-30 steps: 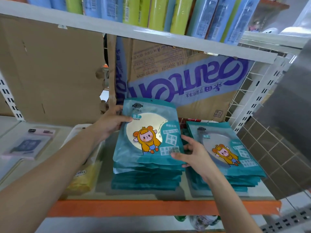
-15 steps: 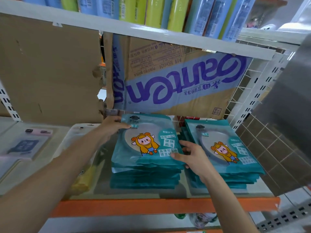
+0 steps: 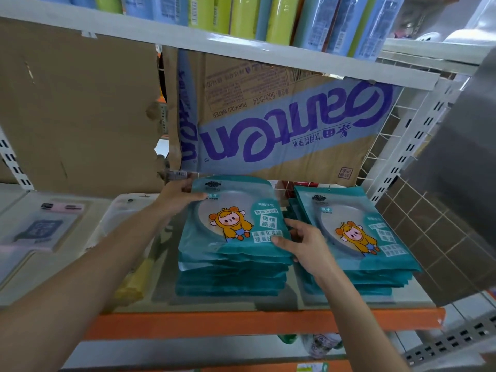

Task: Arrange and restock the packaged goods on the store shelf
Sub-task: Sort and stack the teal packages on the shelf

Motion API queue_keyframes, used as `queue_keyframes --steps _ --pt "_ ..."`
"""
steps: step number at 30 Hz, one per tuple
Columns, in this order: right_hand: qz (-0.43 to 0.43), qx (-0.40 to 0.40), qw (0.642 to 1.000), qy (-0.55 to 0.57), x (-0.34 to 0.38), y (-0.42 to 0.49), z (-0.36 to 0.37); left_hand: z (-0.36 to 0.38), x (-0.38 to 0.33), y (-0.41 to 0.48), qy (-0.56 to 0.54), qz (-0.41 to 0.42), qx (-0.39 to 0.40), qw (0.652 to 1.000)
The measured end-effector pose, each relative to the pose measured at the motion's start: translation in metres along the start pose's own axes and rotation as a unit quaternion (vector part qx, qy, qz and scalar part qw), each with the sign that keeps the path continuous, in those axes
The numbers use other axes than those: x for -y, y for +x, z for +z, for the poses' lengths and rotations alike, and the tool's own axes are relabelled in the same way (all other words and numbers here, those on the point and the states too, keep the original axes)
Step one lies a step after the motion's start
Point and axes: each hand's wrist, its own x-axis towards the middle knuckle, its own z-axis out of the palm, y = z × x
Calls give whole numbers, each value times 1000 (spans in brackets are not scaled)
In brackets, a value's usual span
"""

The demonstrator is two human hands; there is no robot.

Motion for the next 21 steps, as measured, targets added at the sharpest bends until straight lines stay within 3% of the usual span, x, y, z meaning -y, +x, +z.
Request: queue_keyframes --steps 4,8,21 --pt "4 -36 999 -35 -9 -2 -2 -8 -1 -15 -14 14 56 998" --pt "11 12 999 -38 -15 -6 1 -4 1 -33 18 0 132 991" --pt "19 30 999 -2 -20 0 6 21 5 -42 -21 -2 80 997"
